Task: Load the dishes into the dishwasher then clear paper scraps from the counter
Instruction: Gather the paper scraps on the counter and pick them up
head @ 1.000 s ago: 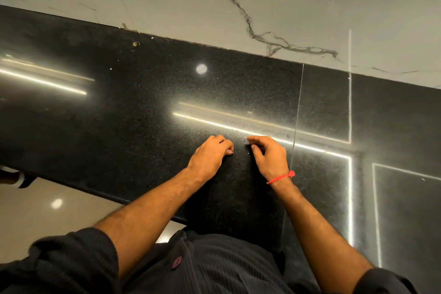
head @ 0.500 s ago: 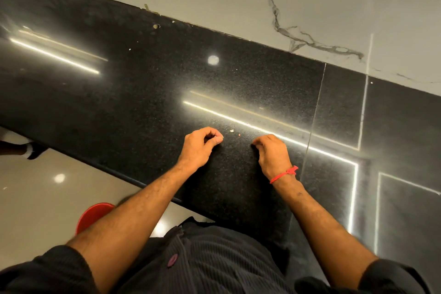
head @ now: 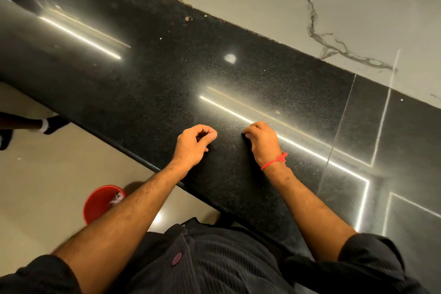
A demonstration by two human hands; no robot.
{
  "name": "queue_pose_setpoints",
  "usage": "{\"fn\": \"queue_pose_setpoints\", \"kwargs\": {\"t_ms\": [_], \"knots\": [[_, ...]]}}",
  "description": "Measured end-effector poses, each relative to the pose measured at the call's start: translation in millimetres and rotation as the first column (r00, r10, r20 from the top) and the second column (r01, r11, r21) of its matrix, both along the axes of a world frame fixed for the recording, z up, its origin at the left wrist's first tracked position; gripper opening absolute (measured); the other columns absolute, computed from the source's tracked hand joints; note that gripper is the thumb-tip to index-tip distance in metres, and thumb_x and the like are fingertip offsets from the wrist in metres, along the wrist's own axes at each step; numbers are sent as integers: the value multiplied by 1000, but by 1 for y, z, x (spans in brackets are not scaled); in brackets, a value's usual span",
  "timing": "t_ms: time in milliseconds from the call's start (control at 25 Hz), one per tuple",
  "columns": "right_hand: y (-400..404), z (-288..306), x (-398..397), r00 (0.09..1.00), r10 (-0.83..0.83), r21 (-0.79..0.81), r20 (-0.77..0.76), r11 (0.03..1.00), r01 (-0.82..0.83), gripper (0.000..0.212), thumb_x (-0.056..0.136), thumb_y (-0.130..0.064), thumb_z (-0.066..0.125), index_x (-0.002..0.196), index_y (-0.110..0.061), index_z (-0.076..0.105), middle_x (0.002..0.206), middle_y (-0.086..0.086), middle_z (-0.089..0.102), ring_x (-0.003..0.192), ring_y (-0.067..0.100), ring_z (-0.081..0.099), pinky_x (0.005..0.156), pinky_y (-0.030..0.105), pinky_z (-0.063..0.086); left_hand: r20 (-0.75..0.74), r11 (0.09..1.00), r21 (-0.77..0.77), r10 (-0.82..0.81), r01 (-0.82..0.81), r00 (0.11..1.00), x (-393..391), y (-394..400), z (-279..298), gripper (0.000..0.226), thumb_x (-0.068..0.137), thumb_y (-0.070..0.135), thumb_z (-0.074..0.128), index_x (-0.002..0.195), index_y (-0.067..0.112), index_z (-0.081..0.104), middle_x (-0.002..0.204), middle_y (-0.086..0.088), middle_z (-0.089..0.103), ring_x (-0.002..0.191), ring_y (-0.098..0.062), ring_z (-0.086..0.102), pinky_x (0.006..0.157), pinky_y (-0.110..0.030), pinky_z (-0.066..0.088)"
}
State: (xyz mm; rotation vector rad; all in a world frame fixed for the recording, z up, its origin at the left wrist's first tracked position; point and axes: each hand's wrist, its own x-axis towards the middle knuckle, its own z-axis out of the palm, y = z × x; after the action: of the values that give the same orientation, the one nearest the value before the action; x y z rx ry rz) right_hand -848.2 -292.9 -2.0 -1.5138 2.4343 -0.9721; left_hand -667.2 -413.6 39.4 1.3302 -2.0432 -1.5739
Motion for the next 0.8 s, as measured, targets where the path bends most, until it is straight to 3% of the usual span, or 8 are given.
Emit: {"fn": "queue_pose_setpoints", "kwargs": {"t_ms": [80,160,240,280,360,480,640,800], "knots": [[-10,-3,1,1000,11,41,-15,999,-10,15,75,8,63,80,-3,71,81,16,67,79,36,64,74,39,51,4,1000,8,23,-23,1000,14,-3,-2,4,93,27,70,93,28,73,90,10,71,61,-7,65,63,-17,51],[-22,7,0,932,-160,104,324,986,133,19,81,11,62,81,-6,71,77,9,70,74,25,65,71,35,50,-13,998,17,62,-62,998,30,-6,-3,4,92,25,70,92,28,73,86,10,71,58,-5,63,61,-16,49],[-40,25,10,529,-195,29,826,952,305,22,87,11,59,83,-8,67,65,-3,67,58,10,59,61,25,49,-56,992,27,128,-127,990,50,-13,-2,7,92,22,71,89,28,73,83,9,70,58,-6,63,59,-17,49],[-48,34,19,328,-88,-38,941,932,361,20,88,12,57,84,-6,66,62,-4,65,56,8,57,59,20,48,-80,985,41,170,-168,982,60,-17,-2,10,92,20,71,88,28,73,83,9,70,59,-7,62,58,-17,50],[-67,49,52,157,65,-114,985,939,325,18,89,12,54,87,-2,65,63,0,64,57,10,56,60,19,48,-129,963,88,263,-253,956,85,-24,-1,13,93,14,69,88,25,72,81,8,70,62,-7,62,57,-16,50],[-95,62,125,122,134,-145,983,986,86,18,88,13,55,87,-2,65,64,3,64,59,12,57,61,20,50,-162,912,171,401,-374,902,127,-33,-1,10,94,13,67,93,21,72,81,6,70,69,-7,63,58,-17,52],[-132,57,223,212,104,-76,972,988,-136,20,88,11,57,87,-6,68,67,4,65,60,14,57,63,23,51,-148,838,241,529,-489,835,196,-41,-14,10,96,14,65,100,20,72,90,-2,71,79,-10,66,67,-25,57],[-167,36,317,275,49,23,960,967,-254,17,88,10,59,90,-4,66,64,1,65,58,12,57,63,22,52,-159,766,288,630,-575,760,278,-53,-33,11,97,9,63,93,17,70,83,-5,68,76,-15,61,60,-19,53]]}}
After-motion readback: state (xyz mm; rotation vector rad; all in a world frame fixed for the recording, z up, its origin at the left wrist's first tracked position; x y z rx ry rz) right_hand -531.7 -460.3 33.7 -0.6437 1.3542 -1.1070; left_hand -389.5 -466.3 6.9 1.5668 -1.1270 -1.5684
